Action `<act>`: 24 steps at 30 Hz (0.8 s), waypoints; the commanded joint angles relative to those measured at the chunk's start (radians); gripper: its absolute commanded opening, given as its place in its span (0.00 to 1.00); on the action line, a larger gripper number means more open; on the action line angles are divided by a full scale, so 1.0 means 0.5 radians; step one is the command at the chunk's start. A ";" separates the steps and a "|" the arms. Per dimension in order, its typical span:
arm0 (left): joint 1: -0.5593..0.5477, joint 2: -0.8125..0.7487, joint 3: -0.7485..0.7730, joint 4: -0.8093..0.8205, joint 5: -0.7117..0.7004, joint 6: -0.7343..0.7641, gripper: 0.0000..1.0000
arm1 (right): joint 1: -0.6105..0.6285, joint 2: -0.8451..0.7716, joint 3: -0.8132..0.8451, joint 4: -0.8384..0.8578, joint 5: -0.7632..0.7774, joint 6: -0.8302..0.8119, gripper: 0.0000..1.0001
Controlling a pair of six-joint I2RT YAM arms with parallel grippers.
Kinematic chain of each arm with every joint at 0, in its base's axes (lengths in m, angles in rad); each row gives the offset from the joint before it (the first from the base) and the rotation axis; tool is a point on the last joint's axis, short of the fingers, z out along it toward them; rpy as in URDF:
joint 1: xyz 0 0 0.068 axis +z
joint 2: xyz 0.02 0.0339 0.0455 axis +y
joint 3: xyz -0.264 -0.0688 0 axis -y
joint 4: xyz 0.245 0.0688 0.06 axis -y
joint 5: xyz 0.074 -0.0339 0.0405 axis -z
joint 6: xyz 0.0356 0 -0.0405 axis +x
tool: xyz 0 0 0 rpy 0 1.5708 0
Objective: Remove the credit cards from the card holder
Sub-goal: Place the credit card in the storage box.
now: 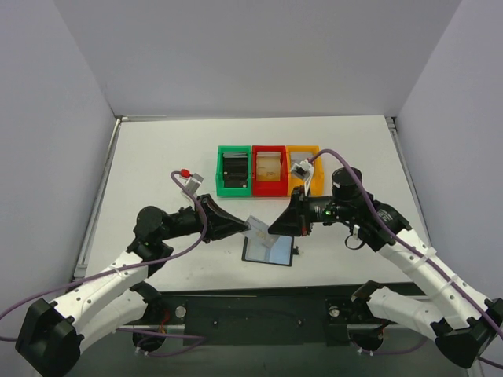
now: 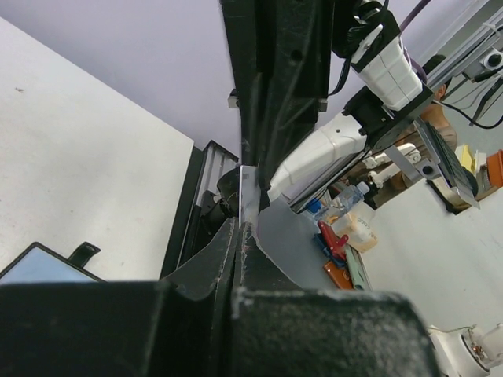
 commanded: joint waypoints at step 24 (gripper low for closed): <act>-0.034 -0.023 0.132 0.102 0.155 0.034 0.00 | 0.079 0.452 0.792 -0.819 -0.119 -0.516 0.32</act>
